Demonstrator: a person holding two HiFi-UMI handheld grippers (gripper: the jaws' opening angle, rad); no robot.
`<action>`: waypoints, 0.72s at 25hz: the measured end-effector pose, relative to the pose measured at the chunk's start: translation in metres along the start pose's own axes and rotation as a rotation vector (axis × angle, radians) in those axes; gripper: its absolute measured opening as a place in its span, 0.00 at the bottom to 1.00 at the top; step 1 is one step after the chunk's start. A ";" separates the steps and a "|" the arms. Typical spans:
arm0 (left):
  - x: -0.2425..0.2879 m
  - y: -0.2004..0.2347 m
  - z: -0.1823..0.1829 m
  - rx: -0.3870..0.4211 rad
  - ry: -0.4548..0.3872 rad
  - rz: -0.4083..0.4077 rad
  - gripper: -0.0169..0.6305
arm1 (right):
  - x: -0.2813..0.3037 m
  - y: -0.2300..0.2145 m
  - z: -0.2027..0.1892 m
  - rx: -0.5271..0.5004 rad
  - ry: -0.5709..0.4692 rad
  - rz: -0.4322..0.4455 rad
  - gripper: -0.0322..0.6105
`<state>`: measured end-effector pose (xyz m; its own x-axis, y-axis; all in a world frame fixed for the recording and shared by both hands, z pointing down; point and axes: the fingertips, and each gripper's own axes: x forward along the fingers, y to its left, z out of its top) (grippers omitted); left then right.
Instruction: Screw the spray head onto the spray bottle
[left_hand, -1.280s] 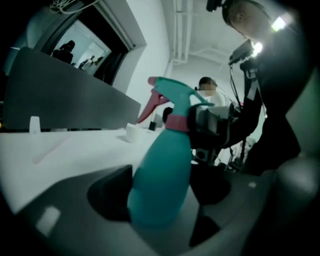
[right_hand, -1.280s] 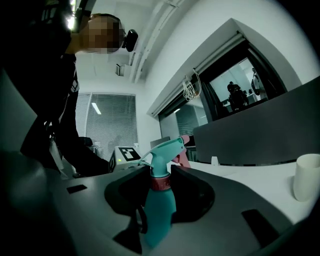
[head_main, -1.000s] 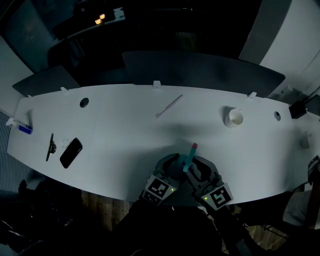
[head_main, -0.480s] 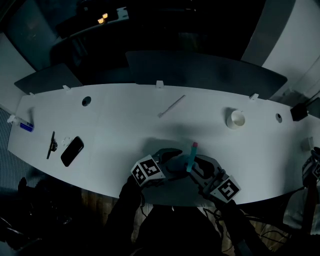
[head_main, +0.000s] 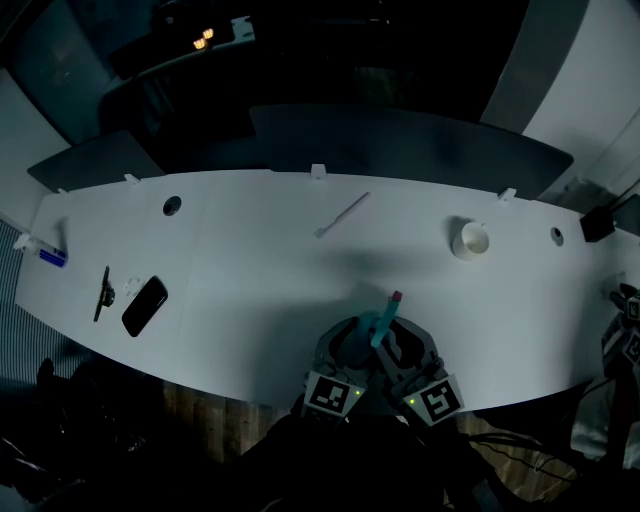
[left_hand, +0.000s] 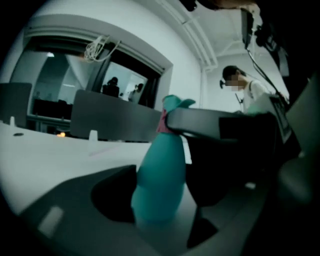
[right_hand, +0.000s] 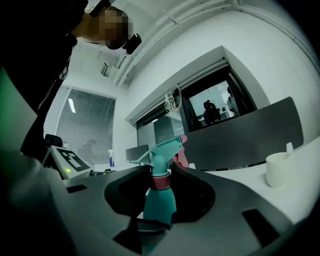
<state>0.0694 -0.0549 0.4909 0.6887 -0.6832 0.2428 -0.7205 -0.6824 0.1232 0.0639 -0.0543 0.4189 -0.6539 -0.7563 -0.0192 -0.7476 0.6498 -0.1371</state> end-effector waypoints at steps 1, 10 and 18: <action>0.000 0.000 0.000 -0.011 -0.009 0.026 0.51 | 0.000 0.000 -0.001 0.003 0.004 -0.008 0.26; 0.004 0.002 -0.022 0.056 0.232 -0.579 0.55 | 0.003 0.001 -0.003 0.040 0.081 0.253 0.26; 0.004 0.000 -0.015 0.037 0.092 -0.252 0.52 | 0.001 -0.005 0.002 0.021 0.001 0.086 0.26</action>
<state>0.0710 -0.0543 0.5061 0.8342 -0.4658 0.2953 -0.5230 -0.8379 0.1558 0.0670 -0.0580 0.4173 -0.7154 -0.6980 -0.0311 -0.6864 0.7104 -0.1555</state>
